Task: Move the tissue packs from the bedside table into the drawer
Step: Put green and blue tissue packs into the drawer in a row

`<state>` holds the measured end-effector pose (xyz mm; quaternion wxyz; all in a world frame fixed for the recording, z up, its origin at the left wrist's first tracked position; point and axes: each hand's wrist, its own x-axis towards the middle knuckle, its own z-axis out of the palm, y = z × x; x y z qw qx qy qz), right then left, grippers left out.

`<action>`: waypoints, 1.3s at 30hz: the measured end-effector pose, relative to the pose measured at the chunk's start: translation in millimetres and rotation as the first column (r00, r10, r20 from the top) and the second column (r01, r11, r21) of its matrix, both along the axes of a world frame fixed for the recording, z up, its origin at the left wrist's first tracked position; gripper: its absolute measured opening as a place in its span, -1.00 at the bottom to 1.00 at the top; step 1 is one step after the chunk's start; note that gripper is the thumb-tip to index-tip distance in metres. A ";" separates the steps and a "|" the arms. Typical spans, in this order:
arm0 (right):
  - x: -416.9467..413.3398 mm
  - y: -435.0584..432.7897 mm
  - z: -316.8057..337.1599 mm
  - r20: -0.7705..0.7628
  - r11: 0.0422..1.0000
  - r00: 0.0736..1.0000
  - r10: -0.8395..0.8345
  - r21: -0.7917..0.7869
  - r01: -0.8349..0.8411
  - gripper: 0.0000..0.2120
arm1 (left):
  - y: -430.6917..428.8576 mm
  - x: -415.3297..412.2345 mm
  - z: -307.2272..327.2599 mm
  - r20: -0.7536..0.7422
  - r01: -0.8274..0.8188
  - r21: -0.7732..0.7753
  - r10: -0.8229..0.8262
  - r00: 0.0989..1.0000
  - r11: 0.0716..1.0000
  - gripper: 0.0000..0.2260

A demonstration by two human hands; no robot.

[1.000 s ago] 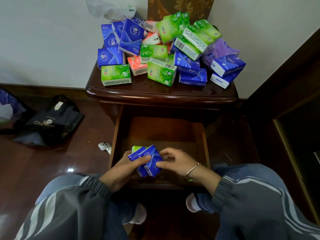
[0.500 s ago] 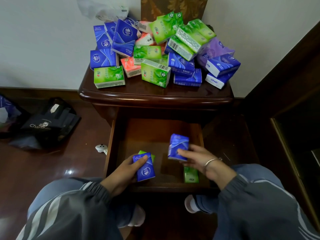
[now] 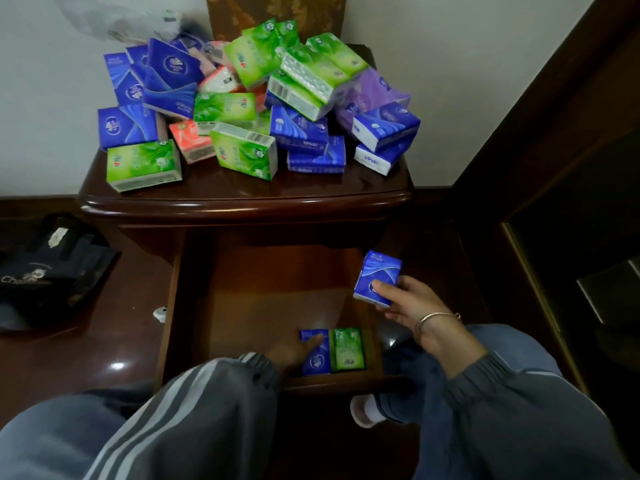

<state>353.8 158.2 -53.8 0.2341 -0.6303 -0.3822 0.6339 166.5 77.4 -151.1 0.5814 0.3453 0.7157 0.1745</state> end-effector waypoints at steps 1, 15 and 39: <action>-0.4 0.4 -0.3 0.004 1.000 1.000 0.004 0.000 -0.004 -0.83 | 0.6 -0.8 3.6 -0.053 0.075 0.003 -0.075 0.996 0.997 -0.63; -14.7 -1.2 -4.2 0.024 0.996 0.997 0.076 0.034 -0.077 -0.86 | -9.8 -57.9 28.6 -0.039 -0.171 0.014 0.172 0.984 0.985 -0.76; -111.5 -47.6 -74.7 0.271 0.885 0.845 0.460 -0.069 -0.460 -0.73 | -56.9 -182.8 49.3 -0.815 0.267 0.318 0.118 0.567 0.910 -0.58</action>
